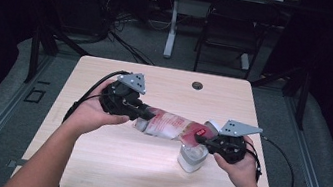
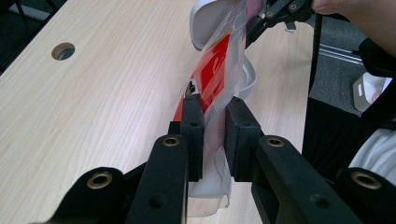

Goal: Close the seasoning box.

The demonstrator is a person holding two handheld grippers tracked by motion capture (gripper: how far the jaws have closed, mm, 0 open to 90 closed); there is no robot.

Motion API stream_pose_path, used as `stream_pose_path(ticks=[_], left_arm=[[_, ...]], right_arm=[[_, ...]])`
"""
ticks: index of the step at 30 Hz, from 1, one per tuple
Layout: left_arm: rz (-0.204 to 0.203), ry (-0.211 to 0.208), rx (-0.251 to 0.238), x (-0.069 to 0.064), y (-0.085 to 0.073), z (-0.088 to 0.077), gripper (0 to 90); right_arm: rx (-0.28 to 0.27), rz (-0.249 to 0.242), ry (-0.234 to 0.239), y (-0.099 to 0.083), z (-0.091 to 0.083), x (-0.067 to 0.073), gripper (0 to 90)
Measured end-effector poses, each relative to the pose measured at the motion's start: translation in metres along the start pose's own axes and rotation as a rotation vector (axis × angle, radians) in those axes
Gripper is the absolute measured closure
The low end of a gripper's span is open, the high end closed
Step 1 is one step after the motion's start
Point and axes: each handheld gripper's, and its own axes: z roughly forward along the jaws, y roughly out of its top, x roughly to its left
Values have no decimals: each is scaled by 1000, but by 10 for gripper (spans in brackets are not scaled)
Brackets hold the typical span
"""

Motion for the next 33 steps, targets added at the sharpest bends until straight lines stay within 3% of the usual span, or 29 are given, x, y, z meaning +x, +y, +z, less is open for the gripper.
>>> stream_pose_path(ticks=[33], left_arm=[[3,-1,-2,0,1,0,801]], right_arm=[[5,-4,-2,-1,2,1,866]])
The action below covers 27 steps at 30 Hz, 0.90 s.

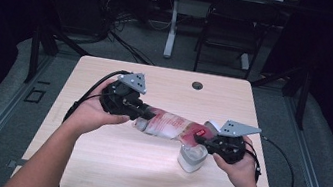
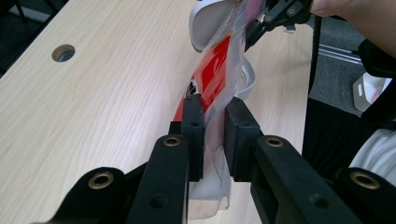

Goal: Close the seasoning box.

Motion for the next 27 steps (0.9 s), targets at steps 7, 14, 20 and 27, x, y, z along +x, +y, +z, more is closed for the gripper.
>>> stream_pose_path(ticks=[7,14,20,27], left_arm=[[0,0,-1,0,0,0,802],[-4,-2,1,1,1,0,803],[0,-3,7,1,2,0,804],[-5,-5,7,2,2,0,805]], right_arm=[[-1,1,1,0,0,0,866],[-1,2,2,0,0,0,866],[0,2,2,0,0,0,866],[1,1,3,0,0,0,866]])
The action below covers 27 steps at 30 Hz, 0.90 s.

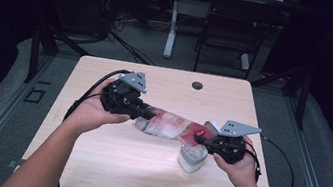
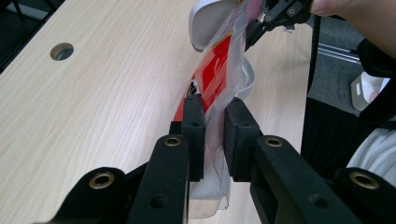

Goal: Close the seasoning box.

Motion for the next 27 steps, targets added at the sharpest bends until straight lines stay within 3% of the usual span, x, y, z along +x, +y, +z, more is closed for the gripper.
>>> stream_pose_path(ticks=[16,27], left_arm=[[-2,5,6,-1,3,1,806],[-1,3,41,1,10,0,807]], right_arm=[[4,1,0,-1,0,-1,867],[8,0,-3,-1,0,-1,867]])
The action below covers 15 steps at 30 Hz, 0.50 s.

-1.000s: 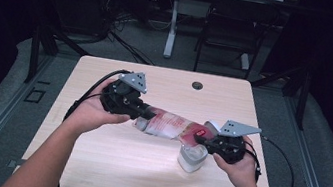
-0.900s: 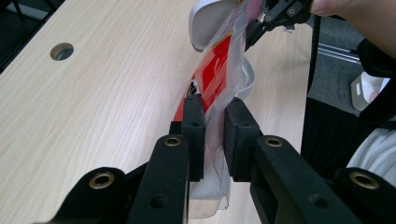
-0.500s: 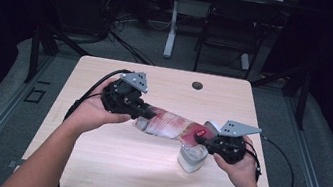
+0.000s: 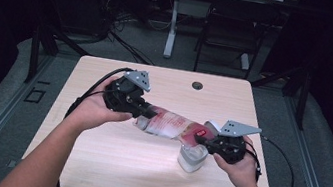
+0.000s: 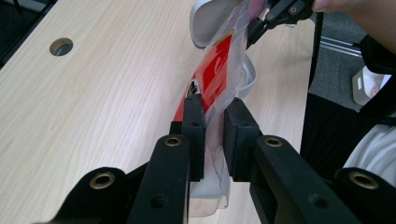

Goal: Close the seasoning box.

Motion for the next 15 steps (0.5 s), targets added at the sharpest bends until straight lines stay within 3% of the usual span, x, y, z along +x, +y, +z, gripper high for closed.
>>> stream_pose_path(ticks=[15], left_arm=[[7,4,19,1,6,0,808]], right_arm=[[-5,9,4,-1,0,-1,867]])
